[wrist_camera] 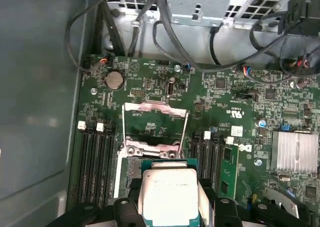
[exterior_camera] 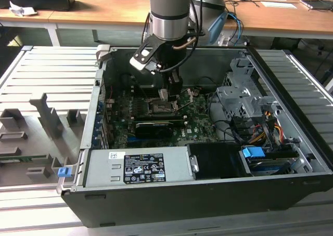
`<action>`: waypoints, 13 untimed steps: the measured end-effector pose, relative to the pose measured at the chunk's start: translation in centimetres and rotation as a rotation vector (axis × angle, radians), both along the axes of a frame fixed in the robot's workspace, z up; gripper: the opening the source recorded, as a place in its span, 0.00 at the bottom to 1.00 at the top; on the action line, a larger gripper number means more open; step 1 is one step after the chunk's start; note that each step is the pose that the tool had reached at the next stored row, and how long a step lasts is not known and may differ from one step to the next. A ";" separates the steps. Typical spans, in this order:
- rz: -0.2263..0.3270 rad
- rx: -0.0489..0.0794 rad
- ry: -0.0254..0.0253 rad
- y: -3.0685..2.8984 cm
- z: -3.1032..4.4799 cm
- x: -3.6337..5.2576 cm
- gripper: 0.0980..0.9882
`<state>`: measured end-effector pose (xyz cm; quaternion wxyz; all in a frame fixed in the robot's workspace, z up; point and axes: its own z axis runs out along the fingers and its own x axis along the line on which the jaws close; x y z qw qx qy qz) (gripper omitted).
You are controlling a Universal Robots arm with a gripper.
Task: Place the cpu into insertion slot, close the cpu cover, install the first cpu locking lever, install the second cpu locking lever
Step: 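Place the cpu into insertion slot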
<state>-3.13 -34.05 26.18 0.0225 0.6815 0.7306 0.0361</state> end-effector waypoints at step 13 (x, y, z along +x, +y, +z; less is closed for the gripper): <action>-0.110 -0.001 0.0002 0.16 -1.59 -0.31 0.48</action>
